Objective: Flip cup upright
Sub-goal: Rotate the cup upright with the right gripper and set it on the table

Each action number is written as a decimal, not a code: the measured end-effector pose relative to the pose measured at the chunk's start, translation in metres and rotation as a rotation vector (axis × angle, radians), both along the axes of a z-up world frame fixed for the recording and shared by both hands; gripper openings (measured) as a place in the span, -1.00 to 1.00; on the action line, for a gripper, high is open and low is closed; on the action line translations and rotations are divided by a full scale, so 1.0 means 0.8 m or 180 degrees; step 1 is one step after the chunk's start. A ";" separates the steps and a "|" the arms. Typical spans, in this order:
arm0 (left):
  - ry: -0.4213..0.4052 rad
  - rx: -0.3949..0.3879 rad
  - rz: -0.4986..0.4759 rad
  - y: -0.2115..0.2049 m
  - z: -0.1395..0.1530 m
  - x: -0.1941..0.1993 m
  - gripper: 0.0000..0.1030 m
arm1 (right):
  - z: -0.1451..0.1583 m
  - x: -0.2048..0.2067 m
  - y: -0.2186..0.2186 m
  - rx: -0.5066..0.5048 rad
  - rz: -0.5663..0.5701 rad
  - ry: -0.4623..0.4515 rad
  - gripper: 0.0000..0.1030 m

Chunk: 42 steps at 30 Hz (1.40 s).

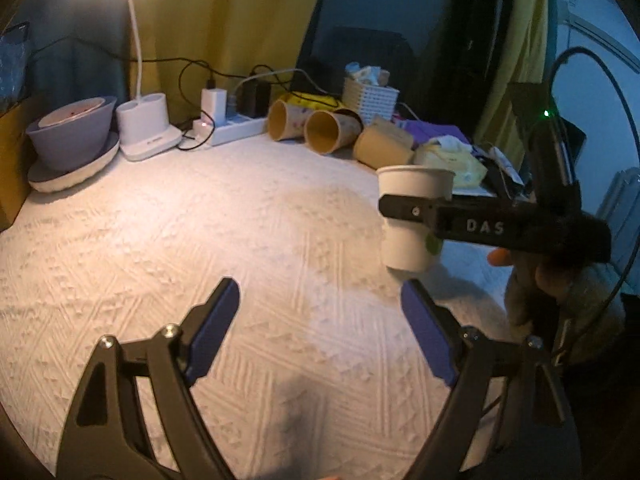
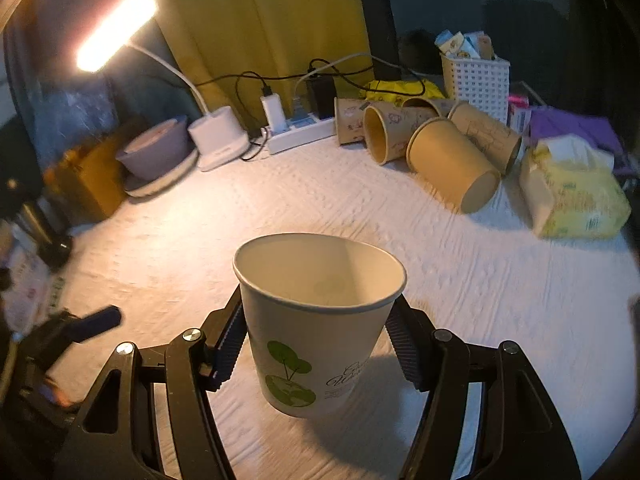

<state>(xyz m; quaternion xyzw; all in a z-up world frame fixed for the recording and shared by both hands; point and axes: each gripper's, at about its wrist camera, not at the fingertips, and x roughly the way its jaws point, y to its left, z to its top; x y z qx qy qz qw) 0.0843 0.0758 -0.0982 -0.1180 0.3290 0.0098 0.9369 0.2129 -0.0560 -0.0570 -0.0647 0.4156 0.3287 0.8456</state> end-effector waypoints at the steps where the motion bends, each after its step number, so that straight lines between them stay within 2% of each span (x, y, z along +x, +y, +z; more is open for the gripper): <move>1: 0.0023 -0.0014 0.0006 0.002 -0.002 0.001 0.63 | -0.001 0.001 0.003 -0.0030 0.0003 -0.0044 0.32; 9: 0.0058 -0.0046 -0.0001 0.006 -0.005 0.009 0.63 | -0.003 -0.011 0.009 -0.0193 0.0038 -0.0305 0.32; 24: 0.0125 0.0125 0.0098 -0.005 -0.004 -0.004 0.63 | -0.006 -0.052 -0.011 -0.0287 -0.0011 -0.0275 0.34; 26: 0.0128 0.0144 0.0117 -0.006 -0.003 -0.008 0.63 | -0.005 -0.057 -0.013 -0.0291 -0.0022 -0.0270 0.38; 28: 0.0127 0.0166 0.0124 -0.008 -0.002 -0.011 0.63 | -0.004 -0.062 -0.017 -0.0268 -0.0040 -0.0256 0.55; 42: 0.0022 0.0308 0.0129 -0.029 0.024 -0.039 0.63 | 0.018 -0.112 -0.045 -0.0291 -0.0147 -0.0328 0.55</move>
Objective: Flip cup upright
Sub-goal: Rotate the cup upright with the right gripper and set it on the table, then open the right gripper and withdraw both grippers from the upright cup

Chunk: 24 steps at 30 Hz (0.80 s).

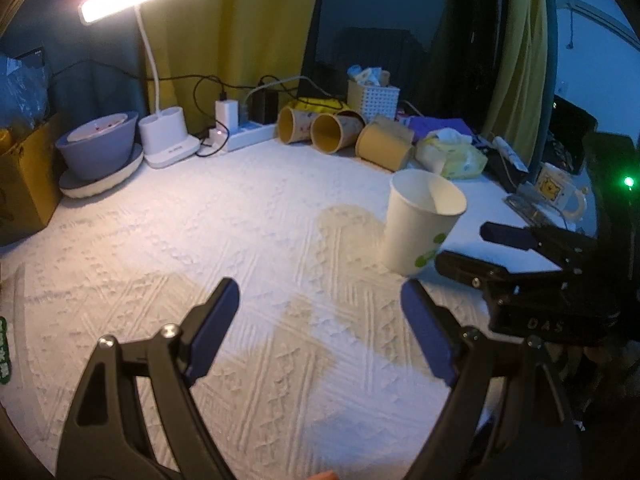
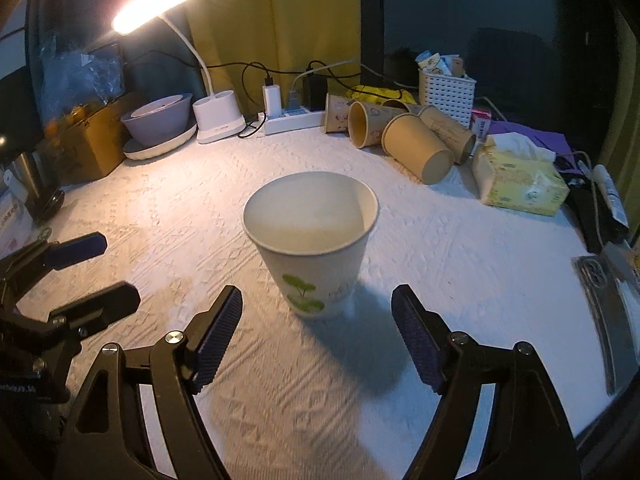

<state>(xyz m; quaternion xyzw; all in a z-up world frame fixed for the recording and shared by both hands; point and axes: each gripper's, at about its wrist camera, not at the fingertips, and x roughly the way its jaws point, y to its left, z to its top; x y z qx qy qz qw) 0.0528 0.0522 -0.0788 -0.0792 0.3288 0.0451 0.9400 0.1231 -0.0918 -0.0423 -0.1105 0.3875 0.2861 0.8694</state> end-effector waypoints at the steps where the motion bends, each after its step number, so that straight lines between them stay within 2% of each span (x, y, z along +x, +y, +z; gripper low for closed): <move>1: -0.0016 0.0016 -0.0002 -0.002 0.004 -0.003 0.63 | 0.004 -0.004 -0.004 0.0003 -0.0017 -0.0015 0.55; 14: -0.0199 0.0156 0.0110 -0.013 0.051 -0.038 0.63 | 0.057 -0.052 -0.027 0.0061 -0.0192 -0.0234 0.55; 24: -0.0548 0.0271 0.0063 -0.026 0.098 -0.067 0.63 | 0.108 -0.083 -0.031 0.0154 -0.0176 -0.0539 0.55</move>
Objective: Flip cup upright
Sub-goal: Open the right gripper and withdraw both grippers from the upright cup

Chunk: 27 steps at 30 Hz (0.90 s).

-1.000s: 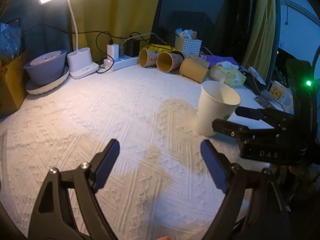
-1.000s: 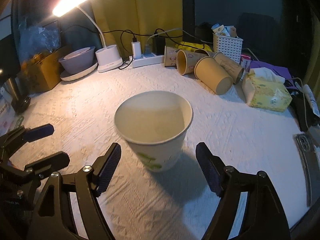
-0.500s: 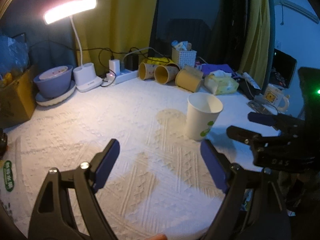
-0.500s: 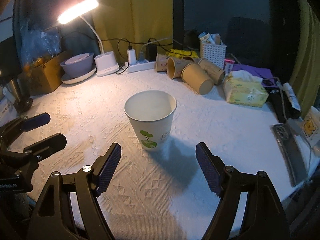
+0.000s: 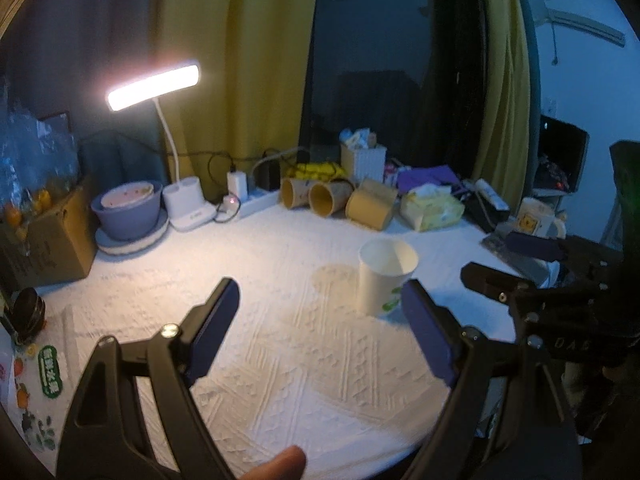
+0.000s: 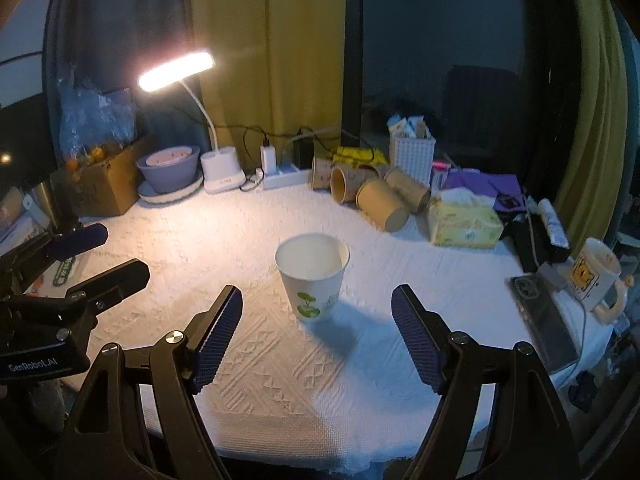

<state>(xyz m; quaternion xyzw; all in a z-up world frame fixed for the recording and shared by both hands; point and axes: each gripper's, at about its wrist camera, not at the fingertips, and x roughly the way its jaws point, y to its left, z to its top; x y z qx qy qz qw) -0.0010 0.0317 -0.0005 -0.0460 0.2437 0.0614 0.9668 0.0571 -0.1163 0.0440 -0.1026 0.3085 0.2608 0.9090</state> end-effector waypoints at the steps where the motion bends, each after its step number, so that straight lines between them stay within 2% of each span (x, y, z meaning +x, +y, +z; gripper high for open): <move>1: -0.0038 0.0019 0.0003 0.000 0.004 -0.002 0.63 | 0.003 -0.002 0.000 0.0006 0.0005 -0.0022 0.55; 10: -0.0366 0.0199 -0.0062 -0.014 0.038 -0.027 0.63 | 0.040 -0.028 -0.007 0.0063 0.0030 -0.0271 0.55; 27: -0.0751 0.0244 -0.0198 -0.036 0.074 -0.054 0.64 | 0.086 -0.057 -0.033 0.0087 -0.0026 -0.0617 0.55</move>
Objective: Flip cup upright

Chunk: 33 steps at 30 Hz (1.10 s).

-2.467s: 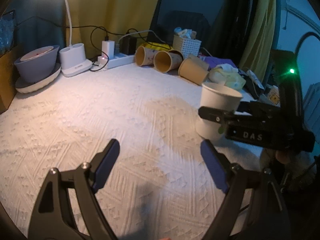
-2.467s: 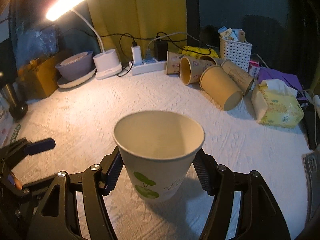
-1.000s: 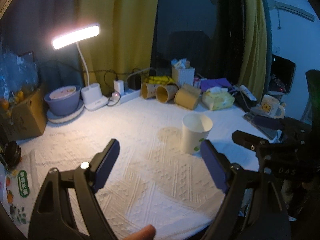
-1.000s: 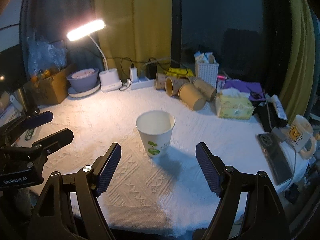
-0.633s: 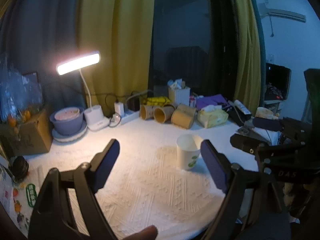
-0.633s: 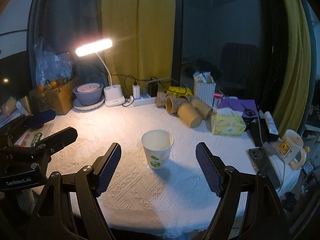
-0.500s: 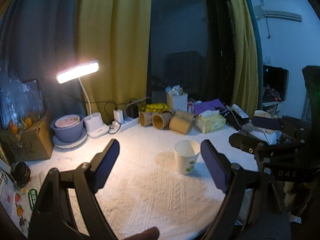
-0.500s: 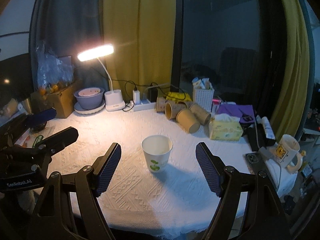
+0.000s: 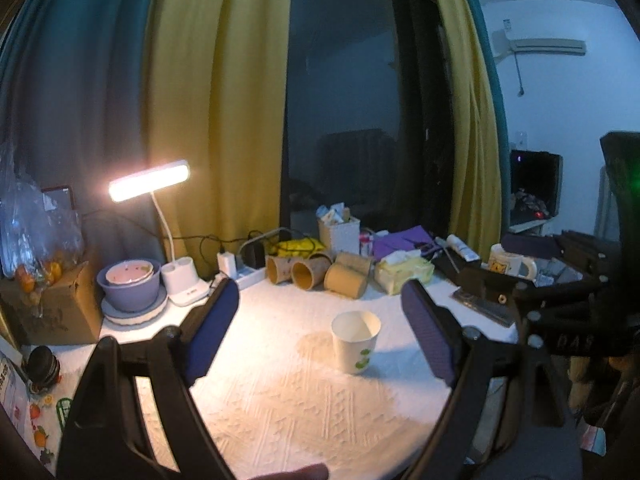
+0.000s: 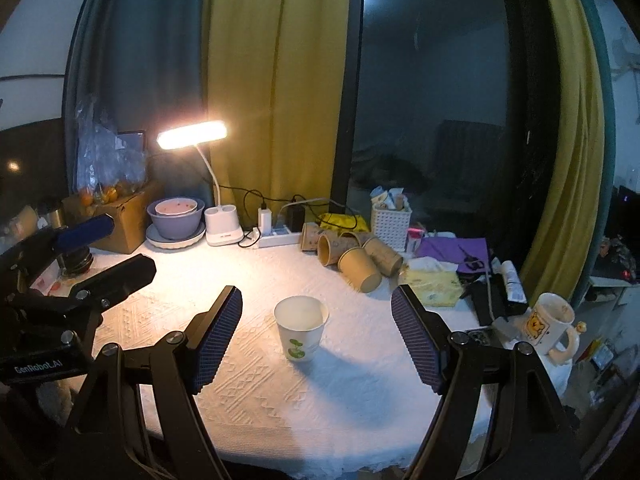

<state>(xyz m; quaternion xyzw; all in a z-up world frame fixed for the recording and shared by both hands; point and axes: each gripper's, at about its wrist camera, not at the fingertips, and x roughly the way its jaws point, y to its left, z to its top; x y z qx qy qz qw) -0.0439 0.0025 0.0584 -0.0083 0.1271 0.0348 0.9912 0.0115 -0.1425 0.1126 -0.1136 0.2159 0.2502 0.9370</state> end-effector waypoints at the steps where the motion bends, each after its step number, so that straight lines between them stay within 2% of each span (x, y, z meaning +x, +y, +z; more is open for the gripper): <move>1: -0.0031 0.0004 -0.0017 -0.001 0.002 -0.002 0.64 | 0.002 -0.002 -0.002 0.0003 -0.0016 -0.0018 0.55; 19: -0.0380 -0.0054 -0.0014 -0.002 0.038 -0.024 0.64 | 0.038 -0.020 -0.039 0.0088 -0.0197 -0.0246 0.55; 33: -0.0295 -0.0130 -0.0012 0.002 0.035 -0.017 0.64 | 0.033 -0.013 -0.045 0.0113 -0.0220 -0.0184 0.55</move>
